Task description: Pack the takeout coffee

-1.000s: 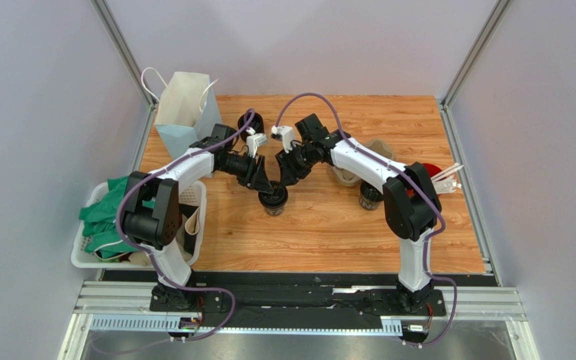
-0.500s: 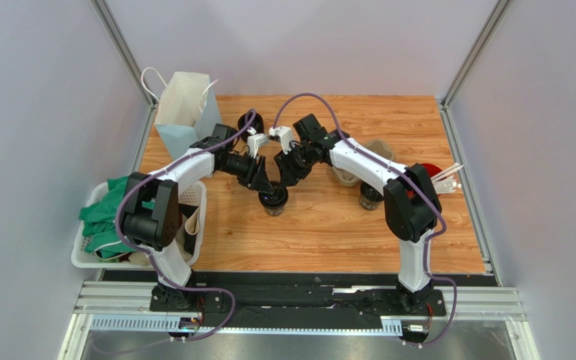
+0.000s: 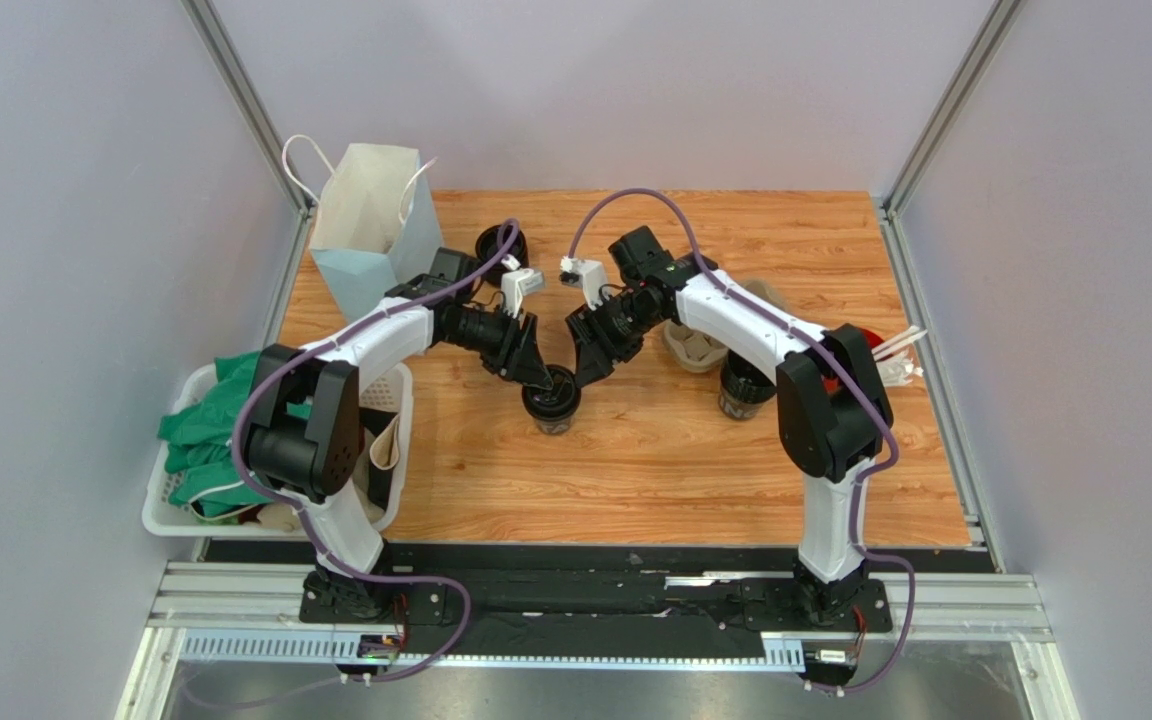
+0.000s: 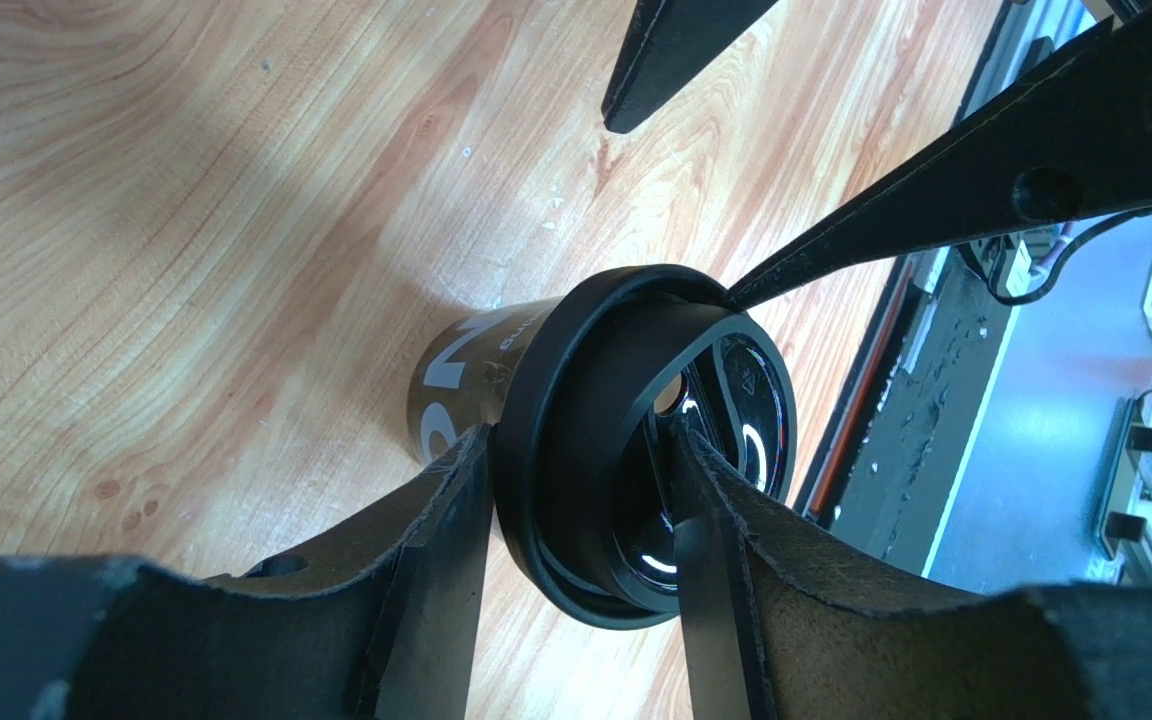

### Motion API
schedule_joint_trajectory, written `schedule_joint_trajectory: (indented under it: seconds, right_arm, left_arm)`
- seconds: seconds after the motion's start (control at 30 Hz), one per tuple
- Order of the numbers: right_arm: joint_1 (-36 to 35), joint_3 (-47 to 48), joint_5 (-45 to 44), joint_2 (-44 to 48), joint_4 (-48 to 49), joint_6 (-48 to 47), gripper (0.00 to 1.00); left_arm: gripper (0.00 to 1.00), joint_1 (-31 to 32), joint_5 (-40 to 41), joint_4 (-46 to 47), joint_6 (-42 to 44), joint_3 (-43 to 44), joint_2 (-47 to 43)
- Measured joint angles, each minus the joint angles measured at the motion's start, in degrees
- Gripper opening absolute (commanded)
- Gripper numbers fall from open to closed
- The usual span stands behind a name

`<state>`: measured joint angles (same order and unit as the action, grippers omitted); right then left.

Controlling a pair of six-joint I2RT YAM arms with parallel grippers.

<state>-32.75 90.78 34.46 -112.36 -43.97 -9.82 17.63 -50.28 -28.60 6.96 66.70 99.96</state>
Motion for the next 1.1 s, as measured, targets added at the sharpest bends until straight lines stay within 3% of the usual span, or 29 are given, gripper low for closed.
schedule_joint_trajectory:
  seconds: [0.67, 1.1]
  right_arm:
    - [2.4, 0.0, 8.2, 0.3, 0.2, 5.0, 0.62]
    - [3.4, 3.3, 10.5, -2.8, 2.5, 8.3, 0.59]
  left_arm:
    - [0.5, 0.0, -0.5, 0.2, 0.0, -0.2, -0.3]
    - [0.49, 0.0, -0.6, 0.3, 0.0, -0.3, -0.3]
